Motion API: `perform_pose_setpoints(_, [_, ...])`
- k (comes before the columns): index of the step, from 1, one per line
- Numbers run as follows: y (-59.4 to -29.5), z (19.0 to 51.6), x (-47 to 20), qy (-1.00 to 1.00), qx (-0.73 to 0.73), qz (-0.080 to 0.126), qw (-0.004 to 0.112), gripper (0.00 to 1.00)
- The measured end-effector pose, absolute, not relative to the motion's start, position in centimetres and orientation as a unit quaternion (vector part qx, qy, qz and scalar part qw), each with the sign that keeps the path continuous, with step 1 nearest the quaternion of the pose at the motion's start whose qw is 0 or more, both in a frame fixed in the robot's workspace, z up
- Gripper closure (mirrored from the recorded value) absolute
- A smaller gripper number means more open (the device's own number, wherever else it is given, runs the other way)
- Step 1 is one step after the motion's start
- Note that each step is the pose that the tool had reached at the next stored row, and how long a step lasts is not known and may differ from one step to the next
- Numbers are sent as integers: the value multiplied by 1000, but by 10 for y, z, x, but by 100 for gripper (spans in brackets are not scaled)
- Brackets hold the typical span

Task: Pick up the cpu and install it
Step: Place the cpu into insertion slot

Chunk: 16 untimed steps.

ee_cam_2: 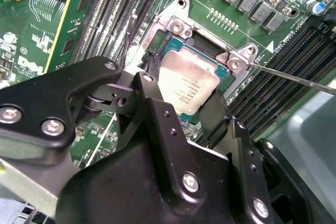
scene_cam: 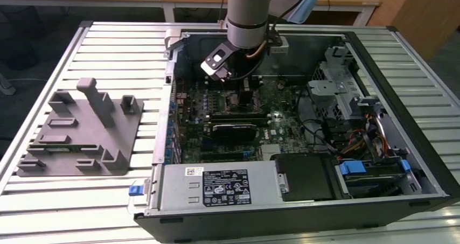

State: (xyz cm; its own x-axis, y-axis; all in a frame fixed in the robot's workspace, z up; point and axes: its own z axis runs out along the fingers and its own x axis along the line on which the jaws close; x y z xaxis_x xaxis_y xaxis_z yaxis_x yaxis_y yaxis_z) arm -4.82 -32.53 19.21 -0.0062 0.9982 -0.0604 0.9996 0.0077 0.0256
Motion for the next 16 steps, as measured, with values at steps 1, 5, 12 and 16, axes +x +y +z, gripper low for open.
perform_pose_setpoints(1, [-325, 192, -48, 709, 704, -12, 30, 45])
perform_pose_setpoints(5, [-325, 192, -48, 709, 704, -12, 30, 45])
perform_pose_setpoints(12, [-325, 192, -47, 709, 704, -12, 30, 45])
perform_pose_setpoints(16, [-325, 192, -46, 709, 704, -12, 30, 45])
